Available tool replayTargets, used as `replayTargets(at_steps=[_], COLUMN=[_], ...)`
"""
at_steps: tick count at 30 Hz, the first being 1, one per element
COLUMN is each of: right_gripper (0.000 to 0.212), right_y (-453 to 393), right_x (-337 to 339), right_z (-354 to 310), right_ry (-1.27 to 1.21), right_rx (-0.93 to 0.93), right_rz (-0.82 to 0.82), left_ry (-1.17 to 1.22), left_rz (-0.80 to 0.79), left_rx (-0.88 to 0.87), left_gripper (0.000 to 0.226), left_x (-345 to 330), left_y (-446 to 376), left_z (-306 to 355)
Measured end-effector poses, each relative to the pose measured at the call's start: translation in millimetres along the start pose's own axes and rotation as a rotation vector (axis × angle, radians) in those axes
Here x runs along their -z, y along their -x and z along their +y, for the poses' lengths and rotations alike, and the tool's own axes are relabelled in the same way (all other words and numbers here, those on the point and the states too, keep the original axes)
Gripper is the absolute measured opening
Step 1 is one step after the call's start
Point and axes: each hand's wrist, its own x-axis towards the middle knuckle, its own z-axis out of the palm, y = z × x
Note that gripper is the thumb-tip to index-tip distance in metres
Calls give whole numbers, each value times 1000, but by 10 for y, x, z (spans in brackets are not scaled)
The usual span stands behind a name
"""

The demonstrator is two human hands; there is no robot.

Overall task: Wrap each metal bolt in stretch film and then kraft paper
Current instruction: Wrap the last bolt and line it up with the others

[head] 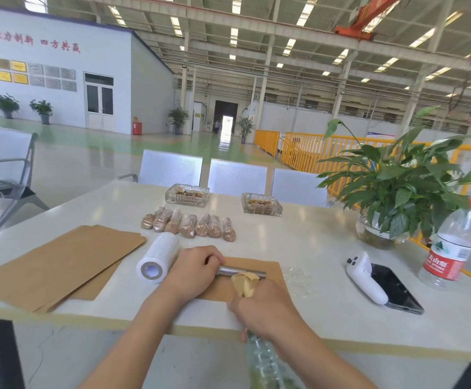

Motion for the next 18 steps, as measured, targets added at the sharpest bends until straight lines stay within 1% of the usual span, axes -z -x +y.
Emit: replayTargets(at_steps=[2,5,10,14,16,18], right_gripper=[19,9,14,8,13,26], right_y=[-37,-112,-142,-198,-197,-207], right_x=[12,54,115,273,351,393], right_z=[-31,-58,-16,70,104,119], right_ry=[-24,-28,-31,-3,16,27], right_rx=[-12,-16,-50,-65,-81,-102], right_rz=[-3,-14,-49,9,-7,-38], left_ry=[14,13,11,4,4,8], left_rz=[0,-2,-20,-19,-16,-18], left_rx=[-1,8,6,15,16,21], left_gripper=[32,31,30,30,30,29], left_x=[-1,-1,6,9,11,7], left_y=[-10,-8,-8,-19,-21,-32], left_z=[-4,-5,-11,-8,-7,-8])
